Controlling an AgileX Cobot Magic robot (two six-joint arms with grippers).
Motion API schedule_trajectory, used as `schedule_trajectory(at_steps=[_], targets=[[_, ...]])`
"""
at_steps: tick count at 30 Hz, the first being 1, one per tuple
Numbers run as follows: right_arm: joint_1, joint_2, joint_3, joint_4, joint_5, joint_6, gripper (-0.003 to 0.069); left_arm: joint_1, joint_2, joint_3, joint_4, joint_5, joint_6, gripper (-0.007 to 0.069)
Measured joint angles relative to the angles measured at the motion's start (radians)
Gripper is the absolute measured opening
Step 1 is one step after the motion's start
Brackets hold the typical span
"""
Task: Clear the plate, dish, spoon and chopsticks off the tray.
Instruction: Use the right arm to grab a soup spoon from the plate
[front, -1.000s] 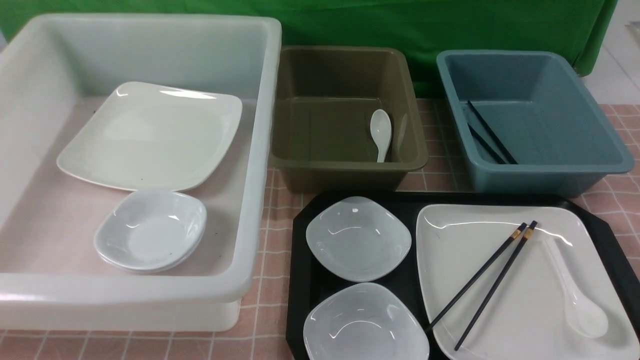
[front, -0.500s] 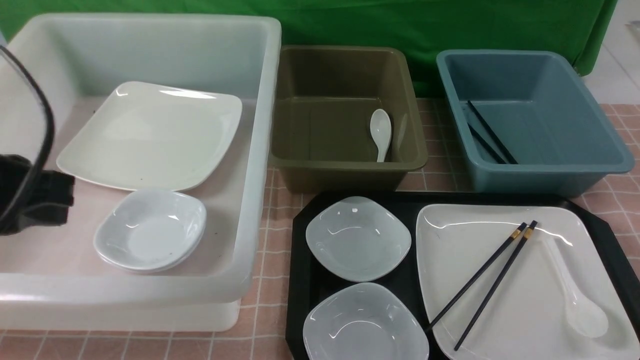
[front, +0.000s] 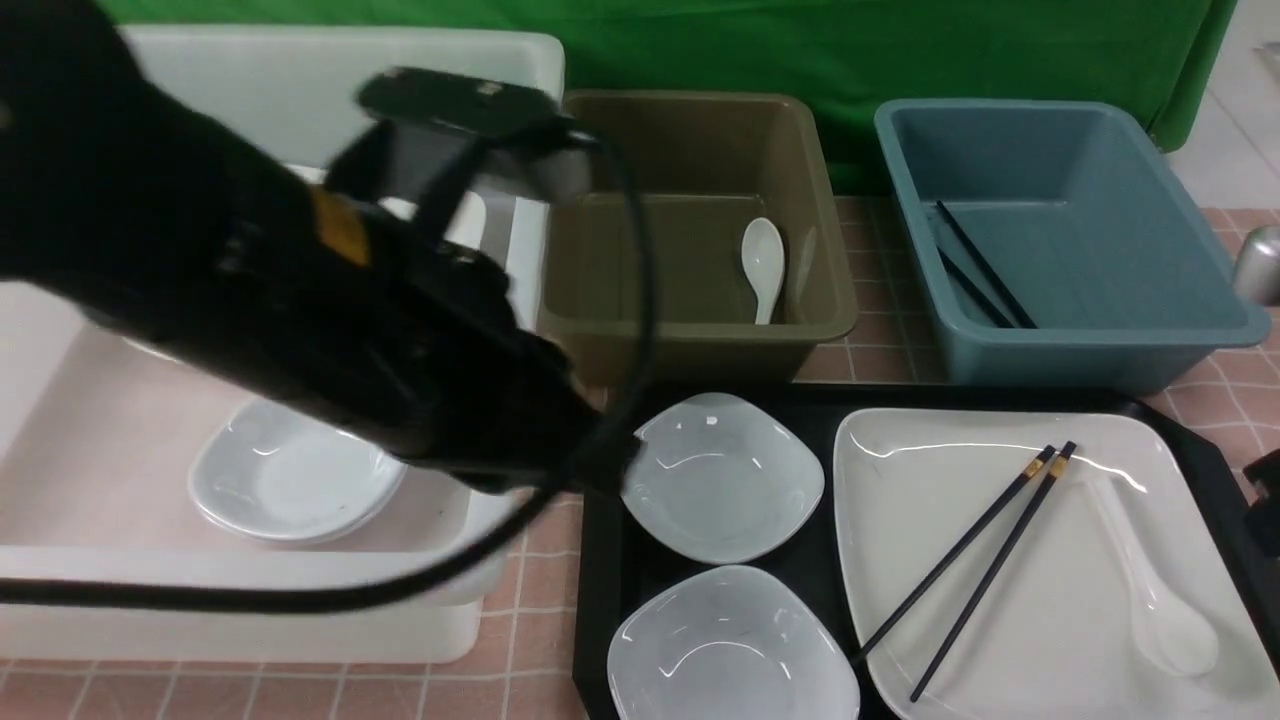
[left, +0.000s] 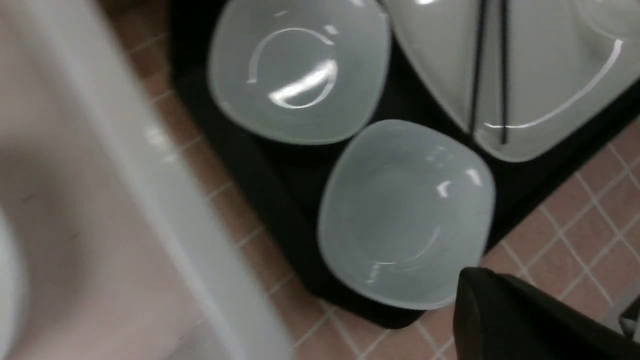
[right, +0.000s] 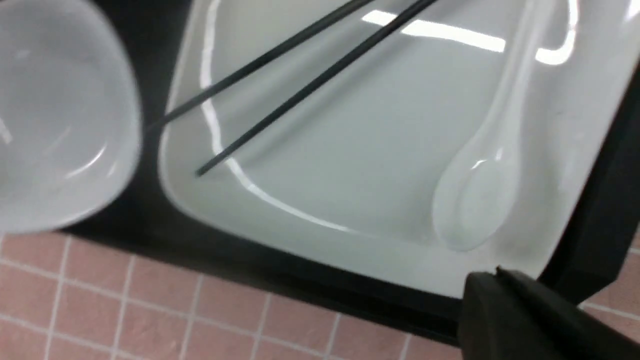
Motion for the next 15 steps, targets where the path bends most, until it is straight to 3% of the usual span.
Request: schedule_trajectory(at_steps=[2,6,7,9,12,15], targets=[[-0.034,0.047,-0.001,-0.003,-0.011,0.006,0.0073,-0.061,0.049,-0.034,0.000,-0.021,0.000,-0.0013],[-0.054,0.152,-0.002,-0.005,-0.055,0.025,0.0292,-0.152,0.153,-0.099,-0.003,-0.061,0.024,-0.0013],[-0.053,0.158,-0.002,-0.005,-0.062,0.025,0.0304,-0.156,0.161,-0.101,-0.003,-0.063,0.026,-0.0013],[-0.033,0.227,-0.002,-0.006,-0.129,0.028,0.0435,-0.168,0.203,-0.125,-0.011,-0.095,0.043,-0.0011],[-0.003,0.291,-0.002,-0.017,-0.219,0.030,0.0501,-0.168,0.235,-0.132,-0.016,-0.136,0.080,-0.0006],[0.016,0.335,-0.002,-0.043,-0.277,0.038,0.0514,-0.168,0.257,-0.134,-0.016,-0.175,0.110,-0.0005]])
